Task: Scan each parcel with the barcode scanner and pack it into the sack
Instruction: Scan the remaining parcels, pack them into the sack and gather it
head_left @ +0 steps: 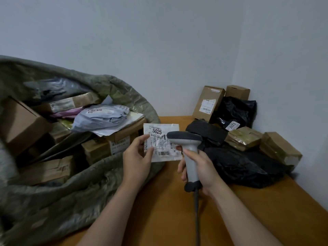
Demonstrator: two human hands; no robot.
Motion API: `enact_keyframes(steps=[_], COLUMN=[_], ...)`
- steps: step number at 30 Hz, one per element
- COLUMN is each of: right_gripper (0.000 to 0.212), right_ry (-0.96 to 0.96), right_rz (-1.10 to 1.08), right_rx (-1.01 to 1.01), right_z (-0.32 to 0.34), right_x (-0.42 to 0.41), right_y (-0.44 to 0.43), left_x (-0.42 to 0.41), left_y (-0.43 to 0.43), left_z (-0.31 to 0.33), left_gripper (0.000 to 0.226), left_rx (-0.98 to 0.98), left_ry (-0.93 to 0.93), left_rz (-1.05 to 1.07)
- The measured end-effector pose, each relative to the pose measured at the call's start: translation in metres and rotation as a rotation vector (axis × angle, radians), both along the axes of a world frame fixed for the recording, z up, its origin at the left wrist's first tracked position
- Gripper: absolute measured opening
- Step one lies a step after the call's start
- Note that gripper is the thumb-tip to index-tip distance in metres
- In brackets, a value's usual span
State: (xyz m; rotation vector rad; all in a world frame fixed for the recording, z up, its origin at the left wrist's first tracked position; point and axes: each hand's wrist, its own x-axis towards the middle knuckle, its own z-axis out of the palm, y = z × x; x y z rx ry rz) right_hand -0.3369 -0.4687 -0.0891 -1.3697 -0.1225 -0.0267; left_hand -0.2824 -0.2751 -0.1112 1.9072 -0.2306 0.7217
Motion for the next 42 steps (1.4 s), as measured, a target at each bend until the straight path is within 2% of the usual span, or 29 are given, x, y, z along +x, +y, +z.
enact_keyframes(steps=[4, 9, 22, 29, 34, 42], right_gripper=[0.06, 0.035, 0.035, 0.03, 0.04, 0.04], right_ry=[0.024, 0.084, 0.152, 0.093, 0.04, -0.011], right_rz=[-0.015, 0.073, 0.104, 0.098, 0.088, 0.064], right_rx=[0.01, -0.097, -0.233, -0.123, 0.064, 0.104], right_z=[-0.001, -0.001, -0.002, 0.003, 0.007, 0.008], right_x=[0.001, 0.003, 0.0, -0.001, -0.002, -0.003], right_y=[-0.006, -0.007, -0.006, -0.001, 0.005, 0.007], left_x=[0.008, 0.018, 0.014, 0.009, 0.007, 0.005], left_y=[0.007, 0.012, 0.012, 0.008, 0.003, -0.003], left_z=[-0.01, -0.02, -0.017, -0.014, -0.018, -0.019], left_gripper=[0.058, 0.065, 0.064, 0.073, 0.061, 0.053], left_rx=[0.0, -0.051, -0.021, -0.115, -0.116, -0.059], left_ry=[0.042, 0.059, 0.075, 0.089, 0.088, 0.076], left_rz=[-0.037, -0.068, -0.023, -0.078, -0.094, -0.097])
